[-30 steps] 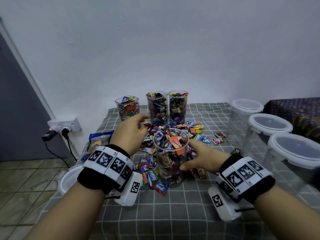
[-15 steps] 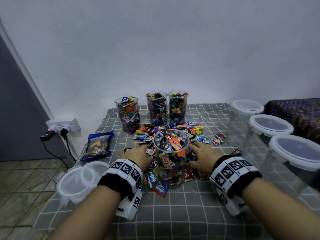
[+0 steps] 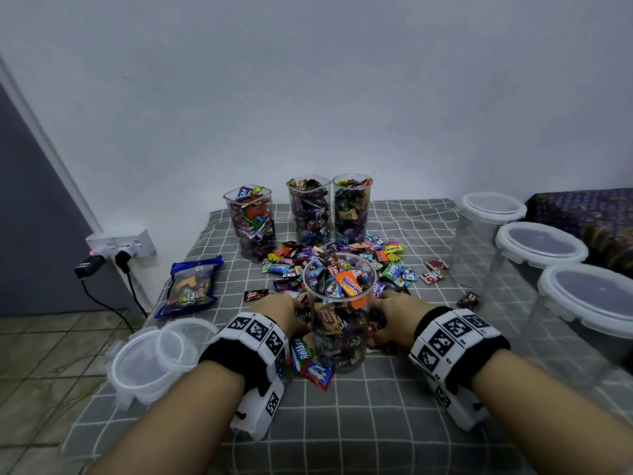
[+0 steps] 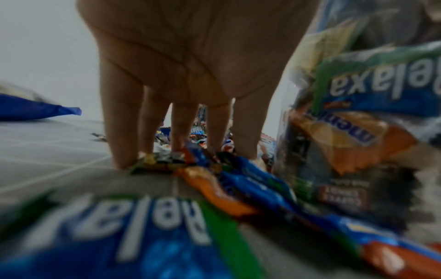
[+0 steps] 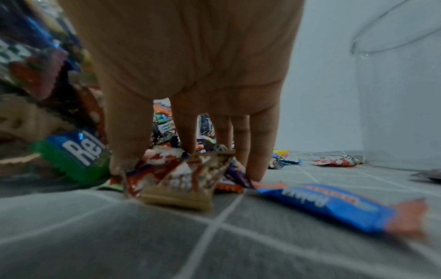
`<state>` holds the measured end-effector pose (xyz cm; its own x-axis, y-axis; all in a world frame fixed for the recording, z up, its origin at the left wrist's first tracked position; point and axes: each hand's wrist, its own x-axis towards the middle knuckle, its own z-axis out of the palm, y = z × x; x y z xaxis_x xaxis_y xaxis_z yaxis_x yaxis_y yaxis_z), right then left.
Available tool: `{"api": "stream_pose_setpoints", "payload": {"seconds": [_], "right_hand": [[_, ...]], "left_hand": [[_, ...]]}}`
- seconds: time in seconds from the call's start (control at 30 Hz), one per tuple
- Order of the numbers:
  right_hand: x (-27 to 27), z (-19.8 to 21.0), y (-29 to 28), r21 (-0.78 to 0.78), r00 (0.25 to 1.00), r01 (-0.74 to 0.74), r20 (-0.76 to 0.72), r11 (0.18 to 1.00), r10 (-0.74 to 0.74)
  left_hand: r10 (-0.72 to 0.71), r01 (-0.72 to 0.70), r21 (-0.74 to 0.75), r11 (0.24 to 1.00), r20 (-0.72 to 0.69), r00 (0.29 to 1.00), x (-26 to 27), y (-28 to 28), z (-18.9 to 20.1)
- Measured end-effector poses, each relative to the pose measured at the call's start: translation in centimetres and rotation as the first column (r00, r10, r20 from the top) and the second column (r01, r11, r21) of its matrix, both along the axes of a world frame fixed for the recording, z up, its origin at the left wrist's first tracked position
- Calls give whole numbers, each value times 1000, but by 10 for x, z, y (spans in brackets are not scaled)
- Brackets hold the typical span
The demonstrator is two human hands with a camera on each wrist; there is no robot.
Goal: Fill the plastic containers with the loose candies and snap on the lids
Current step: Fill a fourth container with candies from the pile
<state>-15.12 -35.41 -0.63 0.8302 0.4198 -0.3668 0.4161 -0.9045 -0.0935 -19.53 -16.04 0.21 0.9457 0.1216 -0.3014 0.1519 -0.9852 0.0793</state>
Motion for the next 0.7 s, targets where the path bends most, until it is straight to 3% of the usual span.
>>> {"api": "stream_pose_setpoints", "payload": {"seconds": [0.2,0.53,0.7], "right_hand": [[-2,3,2,3,995,-18,95,1000,18],[5,-2,-2,58,990,26,135,998,-34],[5,0,-6,146,982,55,170,988,-80]], "left_hand": [[68,-67,-7,998,76,995,3,-7,-3],[105,-106,1,994,146,984,4,-7,-2],[116,-111,-35,993,250,961,4,-4,-3]]}}
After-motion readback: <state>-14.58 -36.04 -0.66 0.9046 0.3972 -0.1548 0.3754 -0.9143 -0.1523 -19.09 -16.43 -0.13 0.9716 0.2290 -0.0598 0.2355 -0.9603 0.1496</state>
